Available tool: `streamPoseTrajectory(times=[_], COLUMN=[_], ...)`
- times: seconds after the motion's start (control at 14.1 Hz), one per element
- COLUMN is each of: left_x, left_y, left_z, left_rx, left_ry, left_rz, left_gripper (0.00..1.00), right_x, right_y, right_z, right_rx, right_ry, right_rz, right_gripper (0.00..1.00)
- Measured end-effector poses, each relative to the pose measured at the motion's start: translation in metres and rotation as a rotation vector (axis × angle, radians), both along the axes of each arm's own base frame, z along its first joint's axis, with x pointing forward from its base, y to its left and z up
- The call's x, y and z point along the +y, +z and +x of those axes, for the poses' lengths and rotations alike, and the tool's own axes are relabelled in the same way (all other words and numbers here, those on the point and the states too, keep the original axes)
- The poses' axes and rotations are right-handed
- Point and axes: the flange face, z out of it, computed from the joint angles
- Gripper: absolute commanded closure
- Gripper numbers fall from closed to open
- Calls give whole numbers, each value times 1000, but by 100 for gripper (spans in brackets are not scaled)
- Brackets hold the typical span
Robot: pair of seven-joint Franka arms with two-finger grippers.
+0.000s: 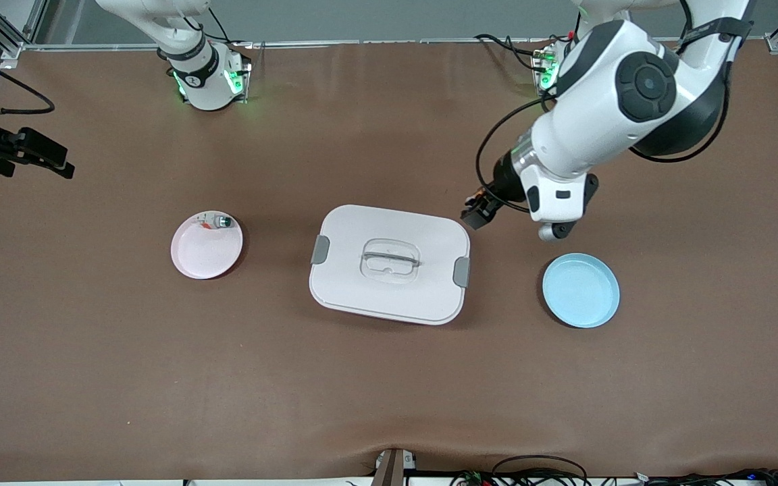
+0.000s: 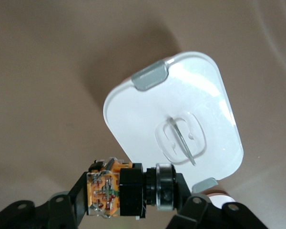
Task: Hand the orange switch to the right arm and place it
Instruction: 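Lift the switch with the left gripper and carry it over the box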
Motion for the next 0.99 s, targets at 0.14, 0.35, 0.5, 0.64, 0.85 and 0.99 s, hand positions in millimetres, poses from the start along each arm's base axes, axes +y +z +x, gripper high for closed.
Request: streamPoseTrajectory(times=[0.14,0.35,0.5,0.64,0.85,0.99], left_x=[-24,-51,-62,-71,-85,-94], left_y=[0,-2,1,3,0,-2], left_z=[-8,-17,-21,-24,-28,-27], left_rx=[44,93,106,117,133,142], left_ry=[83,171,214,239,276,319], left_rz=[-4,-7,-14,-19,-30,-47], left_gripper=[100,100,100,100,100,100], right_x=[-1,-6,-12,-12,14,40], right_y=[1,-6,-28,-44,-42,-40], right_z=[2,10,21,25,22,21], right_rx=[-15,-26,13,59,85,89], right_ry=[-3,-11,-12,2,15,-10], right_rz=[-1,-1,2,37,230,406], right_gripper=[0,0,0,0,0,0])
